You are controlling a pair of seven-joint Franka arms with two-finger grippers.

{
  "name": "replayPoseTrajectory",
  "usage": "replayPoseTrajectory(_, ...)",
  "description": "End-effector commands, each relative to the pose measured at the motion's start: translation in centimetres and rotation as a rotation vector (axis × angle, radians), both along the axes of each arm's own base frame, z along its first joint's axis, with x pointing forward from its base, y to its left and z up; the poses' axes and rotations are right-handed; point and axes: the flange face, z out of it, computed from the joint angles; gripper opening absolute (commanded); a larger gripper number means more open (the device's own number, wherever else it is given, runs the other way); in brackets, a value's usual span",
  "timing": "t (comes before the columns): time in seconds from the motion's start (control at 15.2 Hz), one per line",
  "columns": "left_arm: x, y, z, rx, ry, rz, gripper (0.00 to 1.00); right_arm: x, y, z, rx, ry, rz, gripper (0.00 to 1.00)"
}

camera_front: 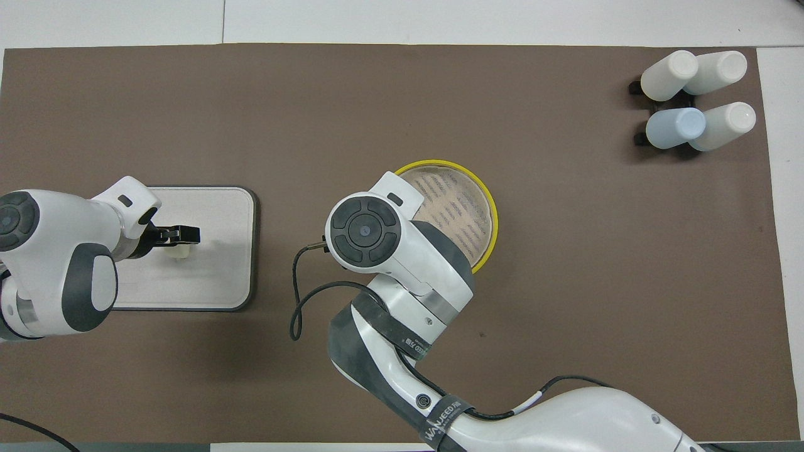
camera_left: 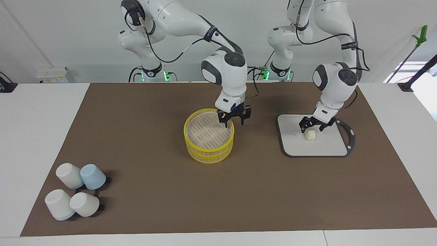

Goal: Place bun in steamer

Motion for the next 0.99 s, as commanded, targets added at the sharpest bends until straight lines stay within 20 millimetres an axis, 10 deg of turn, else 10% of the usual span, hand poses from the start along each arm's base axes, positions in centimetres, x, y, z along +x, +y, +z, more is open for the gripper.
replayPoseTrajectory(0.0,-0.5,-0.2,-1.0,0.003,-0.010,0.012,1.00,-0.8,-0.9,0.0,-0.007,-0.026,0.003,0.43)
replayPoseTrajectory(0.26,-0.6,-0.2,-1.2,0.002,-0.006,0.013,0.95,-0.7,-1.2,-0.2,-0.008,-0.025,0.001,0.22)
replayPoseTrajectory(0.4,-0.6,-0.2,-1.2,0.001,-0.006,0.015,0.69,-0.9,-1.5,-0.6,-0.020,-0.018,0.034,0.00)
replayPoseTrajectory(0.73,-0.6,-0.2,-1.2,0.002,-0.010,0.012,0.25,-0.2,-2.1,-0.3,-0.046,-0.028,0.097,0.00)
replayPoseTrajectory(0.92,-0.6,-0.1,-1.1,0.002,-0.008,0.013,0.15,1.3,-2.6,2.5,-0.054,-0.041,0.079,0.00)
